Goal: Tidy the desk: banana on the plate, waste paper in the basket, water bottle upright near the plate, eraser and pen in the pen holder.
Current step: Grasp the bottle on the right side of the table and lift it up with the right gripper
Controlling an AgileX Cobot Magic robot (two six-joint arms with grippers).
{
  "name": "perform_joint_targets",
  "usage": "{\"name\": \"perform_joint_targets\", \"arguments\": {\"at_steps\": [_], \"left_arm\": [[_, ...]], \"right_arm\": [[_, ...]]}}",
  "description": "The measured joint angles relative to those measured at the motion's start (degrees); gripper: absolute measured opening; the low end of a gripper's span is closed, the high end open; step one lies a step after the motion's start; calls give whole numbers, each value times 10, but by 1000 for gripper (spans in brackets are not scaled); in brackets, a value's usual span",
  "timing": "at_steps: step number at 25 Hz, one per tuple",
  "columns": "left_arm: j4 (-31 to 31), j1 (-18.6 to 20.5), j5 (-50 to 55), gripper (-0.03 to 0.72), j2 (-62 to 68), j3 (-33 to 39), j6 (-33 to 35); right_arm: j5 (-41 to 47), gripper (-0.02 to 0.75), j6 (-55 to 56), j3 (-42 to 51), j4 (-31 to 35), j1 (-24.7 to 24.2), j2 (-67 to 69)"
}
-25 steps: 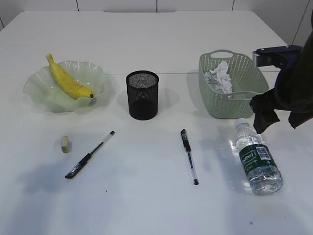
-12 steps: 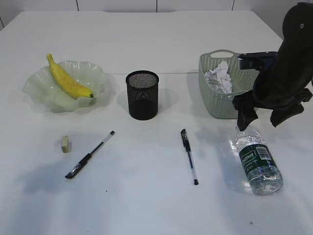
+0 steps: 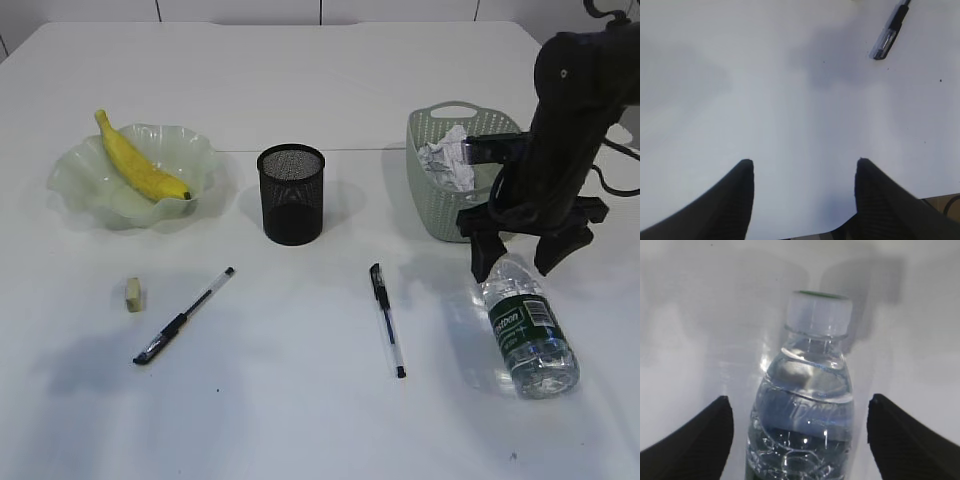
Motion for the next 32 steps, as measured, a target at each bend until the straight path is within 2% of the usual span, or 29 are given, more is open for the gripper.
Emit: {"name": "perform_joint_targets", "arguments": {"at_steps": [29,32], "left_arm": [[0,0,-3,439,0,0,0],[0,0,-3,439,0,0,0]], "right_arm": [[-22,594,11,-3,0,0,56],[-22,563,15,-3,0,0,56]]}}
